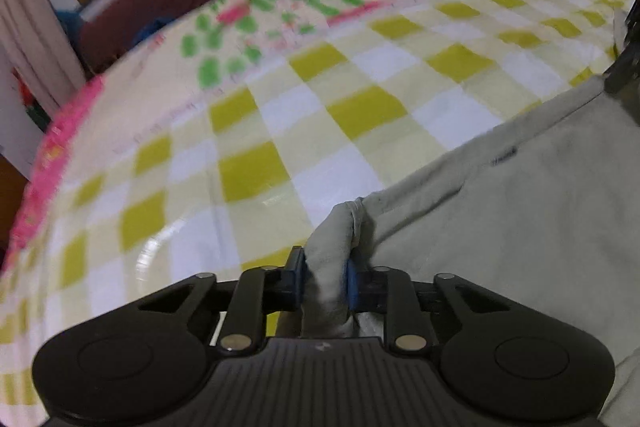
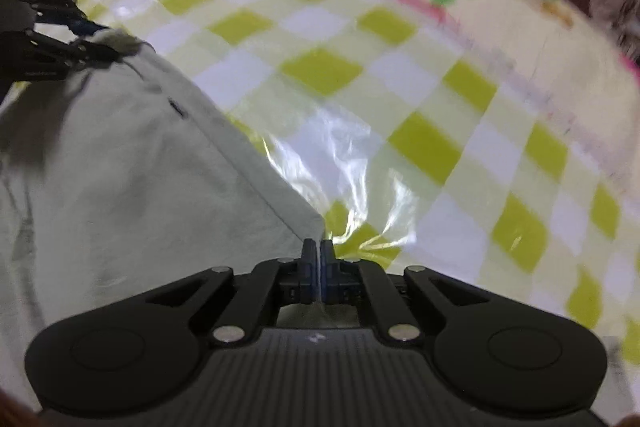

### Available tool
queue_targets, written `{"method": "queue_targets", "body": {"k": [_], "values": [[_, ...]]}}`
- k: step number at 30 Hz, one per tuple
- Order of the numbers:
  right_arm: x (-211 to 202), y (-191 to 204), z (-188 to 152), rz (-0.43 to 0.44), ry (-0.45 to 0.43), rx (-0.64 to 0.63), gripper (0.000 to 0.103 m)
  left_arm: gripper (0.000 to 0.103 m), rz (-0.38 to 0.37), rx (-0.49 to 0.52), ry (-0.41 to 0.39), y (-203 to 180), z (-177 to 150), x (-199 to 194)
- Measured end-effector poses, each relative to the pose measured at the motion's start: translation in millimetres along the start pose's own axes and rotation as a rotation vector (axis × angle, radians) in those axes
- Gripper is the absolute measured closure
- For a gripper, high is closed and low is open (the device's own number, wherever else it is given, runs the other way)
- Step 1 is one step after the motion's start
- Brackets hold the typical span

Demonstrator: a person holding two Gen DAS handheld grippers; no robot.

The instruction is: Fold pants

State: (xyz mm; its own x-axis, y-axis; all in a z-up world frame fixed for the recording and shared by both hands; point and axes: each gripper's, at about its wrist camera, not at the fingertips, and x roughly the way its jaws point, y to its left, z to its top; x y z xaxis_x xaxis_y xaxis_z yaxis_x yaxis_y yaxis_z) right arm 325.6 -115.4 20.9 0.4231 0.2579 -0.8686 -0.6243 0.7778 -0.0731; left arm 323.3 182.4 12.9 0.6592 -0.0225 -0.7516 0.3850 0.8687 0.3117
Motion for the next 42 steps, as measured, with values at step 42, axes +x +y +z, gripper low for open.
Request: {"method": "queue_targets", "body": {"k": [42], "values": [[-136.4,189.3,-209.1,-0.023,-0.127,0.256,0.077,0.060,0.123,-0.213,-0.194,-97.0,-231.8,-254.8]]}}
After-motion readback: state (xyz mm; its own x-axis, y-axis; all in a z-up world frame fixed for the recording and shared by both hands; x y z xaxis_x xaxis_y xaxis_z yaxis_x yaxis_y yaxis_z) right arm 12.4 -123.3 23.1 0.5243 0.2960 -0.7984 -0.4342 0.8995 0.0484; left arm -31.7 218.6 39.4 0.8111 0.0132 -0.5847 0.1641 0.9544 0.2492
